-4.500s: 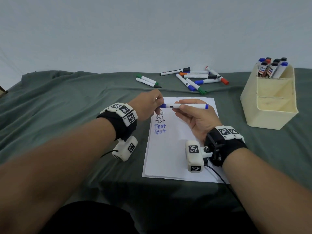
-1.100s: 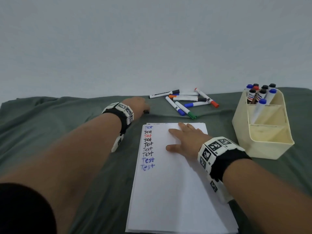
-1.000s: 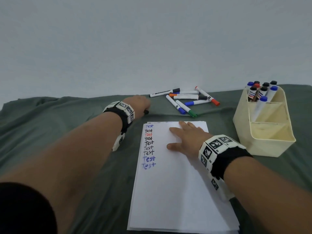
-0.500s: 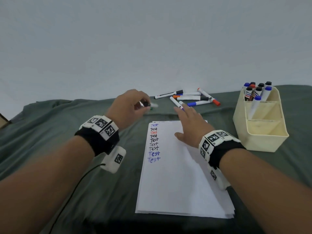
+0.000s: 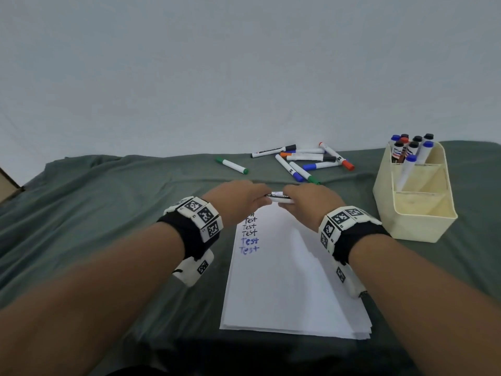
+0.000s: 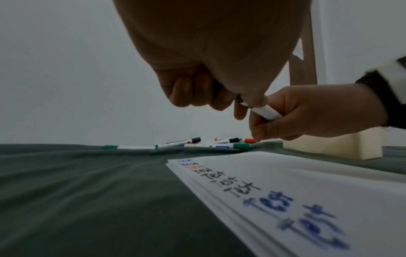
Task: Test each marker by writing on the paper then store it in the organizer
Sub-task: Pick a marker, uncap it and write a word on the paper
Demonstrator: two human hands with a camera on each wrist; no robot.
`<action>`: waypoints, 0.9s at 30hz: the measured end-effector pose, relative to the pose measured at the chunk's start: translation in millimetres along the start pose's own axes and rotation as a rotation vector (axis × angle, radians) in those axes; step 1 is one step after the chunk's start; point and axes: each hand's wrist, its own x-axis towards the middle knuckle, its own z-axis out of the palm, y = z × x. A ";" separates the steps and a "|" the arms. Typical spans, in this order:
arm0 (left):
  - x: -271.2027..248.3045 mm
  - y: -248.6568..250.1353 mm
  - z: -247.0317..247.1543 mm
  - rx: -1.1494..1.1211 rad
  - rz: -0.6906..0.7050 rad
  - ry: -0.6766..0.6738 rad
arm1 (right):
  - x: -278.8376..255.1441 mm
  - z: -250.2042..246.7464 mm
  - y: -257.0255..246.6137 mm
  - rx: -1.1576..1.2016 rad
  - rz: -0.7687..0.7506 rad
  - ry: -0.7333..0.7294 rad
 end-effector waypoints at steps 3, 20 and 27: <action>0.8 -6.1 8.2 -0.030 -0.015 0.008 | 1.5 1.3 0.6 0.007 0.019 -0.080; -33.3 -93.9 14.7 0.033 -0.280 -0.149 | -0.3 -0.8 3.3 0.160 -0.009 -0.035; -24.7 -92.0 19.0 0.160 -0.172 -0.163 | -1.3 0.7 6.1 0.160 -0.011 -0.054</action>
